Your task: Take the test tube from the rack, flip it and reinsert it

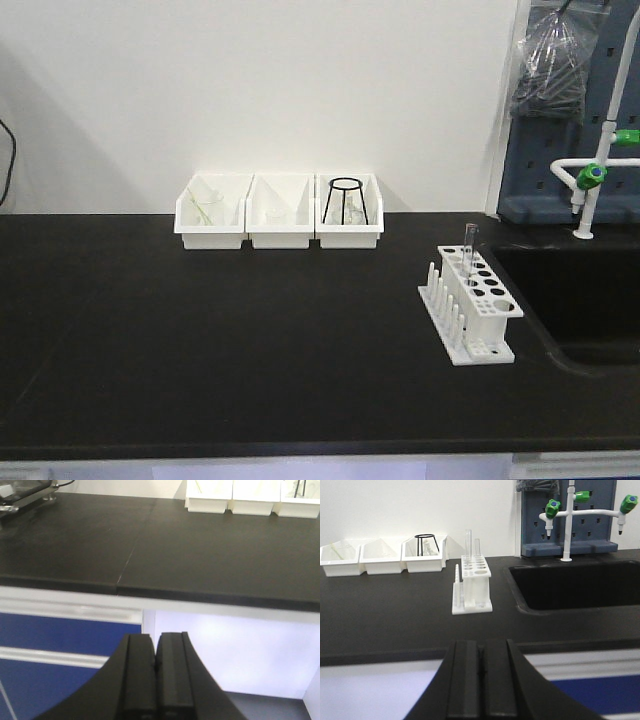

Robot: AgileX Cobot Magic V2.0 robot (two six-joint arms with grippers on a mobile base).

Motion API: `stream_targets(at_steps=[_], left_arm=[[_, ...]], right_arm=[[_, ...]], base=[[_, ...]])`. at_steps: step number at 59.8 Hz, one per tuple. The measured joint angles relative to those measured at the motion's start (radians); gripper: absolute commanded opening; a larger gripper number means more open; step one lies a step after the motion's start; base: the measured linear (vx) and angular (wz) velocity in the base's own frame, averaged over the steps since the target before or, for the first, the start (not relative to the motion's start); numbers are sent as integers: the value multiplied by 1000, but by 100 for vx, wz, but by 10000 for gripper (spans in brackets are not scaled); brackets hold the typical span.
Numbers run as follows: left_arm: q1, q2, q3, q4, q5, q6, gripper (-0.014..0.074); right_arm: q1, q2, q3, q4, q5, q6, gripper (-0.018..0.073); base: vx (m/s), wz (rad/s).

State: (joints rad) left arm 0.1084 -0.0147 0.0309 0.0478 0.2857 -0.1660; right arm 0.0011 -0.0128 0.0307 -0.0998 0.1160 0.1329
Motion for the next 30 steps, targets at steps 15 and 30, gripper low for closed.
stream_targets(at_steps=[15, 30], left_arm=[[0, 0, 0, 0, 0, 0, -6], [0, 0, 0, 0, 0, 0, -6]], right_arm=[[0, 0, 0, 0, 0, 0, -12], [0, 0, 0, 0, 0, 0, -12]], base=[[45, -2], [42, -2]])
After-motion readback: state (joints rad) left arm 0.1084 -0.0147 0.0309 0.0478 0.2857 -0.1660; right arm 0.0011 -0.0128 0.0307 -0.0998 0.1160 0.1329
